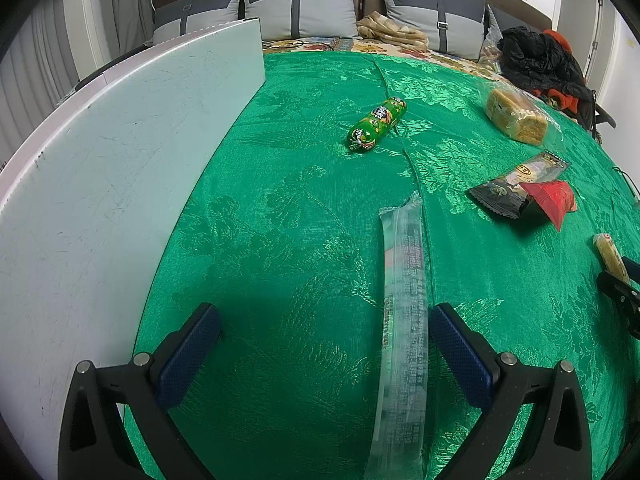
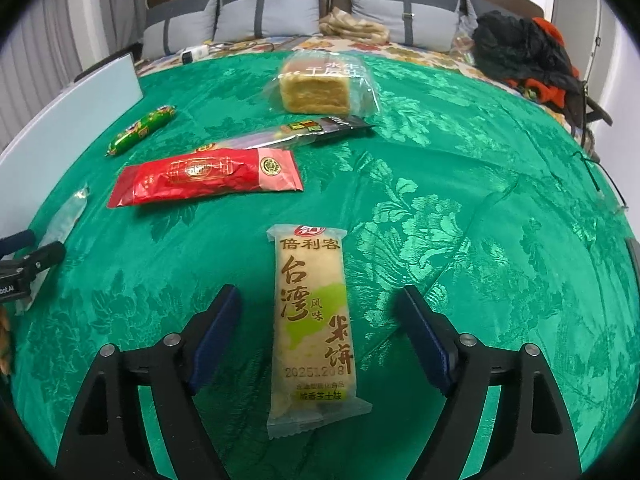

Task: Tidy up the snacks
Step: 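Grasp the clear tube pack with the left gripper while the right grasps the cream bread-stick pack, then carry both packs into the white box and open both grippers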

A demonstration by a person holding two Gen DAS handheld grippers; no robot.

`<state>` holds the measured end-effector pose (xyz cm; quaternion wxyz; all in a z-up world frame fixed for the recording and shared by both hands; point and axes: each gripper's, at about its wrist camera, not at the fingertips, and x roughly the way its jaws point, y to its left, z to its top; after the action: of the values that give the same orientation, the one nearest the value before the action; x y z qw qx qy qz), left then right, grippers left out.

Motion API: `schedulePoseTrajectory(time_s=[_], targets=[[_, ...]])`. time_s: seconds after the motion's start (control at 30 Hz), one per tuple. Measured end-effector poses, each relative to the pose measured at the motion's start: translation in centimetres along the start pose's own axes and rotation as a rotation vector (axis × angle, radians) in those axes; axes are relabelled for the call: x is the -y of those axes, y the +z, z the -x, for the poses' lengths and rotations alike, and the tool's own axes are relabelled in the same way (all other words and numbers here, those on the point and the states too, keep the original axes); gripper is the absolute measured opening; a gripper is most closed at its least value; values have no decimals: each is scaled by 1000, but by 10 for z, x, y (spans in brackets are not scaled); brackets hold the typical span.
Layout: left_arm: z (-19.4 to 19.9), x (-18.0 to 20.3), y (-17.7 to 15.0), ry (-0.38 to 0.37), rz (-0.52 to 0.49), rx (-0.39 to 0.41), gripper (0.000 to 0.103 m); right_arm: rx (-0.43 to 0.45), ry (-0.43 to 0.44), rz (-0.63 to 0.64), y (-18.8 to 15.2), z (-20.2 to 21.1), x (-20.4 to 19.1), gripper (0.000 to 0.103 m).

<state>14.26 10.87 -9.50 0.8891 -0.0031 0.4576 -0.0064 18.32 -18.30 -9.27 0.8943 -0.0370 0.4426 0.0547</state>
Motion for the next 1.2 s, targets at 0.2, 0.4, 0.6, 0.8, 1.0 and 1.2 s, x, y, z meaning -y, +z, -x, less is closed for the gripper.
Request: schedulePoseTrajectory(time_s=[0.2, 0.4, 0.6, 0.8, 1.0, 1.2], targets=[[0, 0, 0, 0, 0, 0, 103, 0, 0, 0, 0, 0, 0, 84], [0, 1, 0, 2, -1, 0, 103, 0, 0, 0, 0, 0, 0, 84], [3, 10, 6, -20, -23, -90, 85, -3, 4, 5, 0, -1, -2, 87], [9, 35, 15, -75, -113, -123, 18, -201, 73, 77, 22, -10, 0, 86], [18, 28, 6, -158, -8, -118, 17, -305, 135, -3, 47, 2, 10, 86], [36, 20, -10, -224, 64, -115, 17, -406, -6, 58, 42, -13, -7, 31]])
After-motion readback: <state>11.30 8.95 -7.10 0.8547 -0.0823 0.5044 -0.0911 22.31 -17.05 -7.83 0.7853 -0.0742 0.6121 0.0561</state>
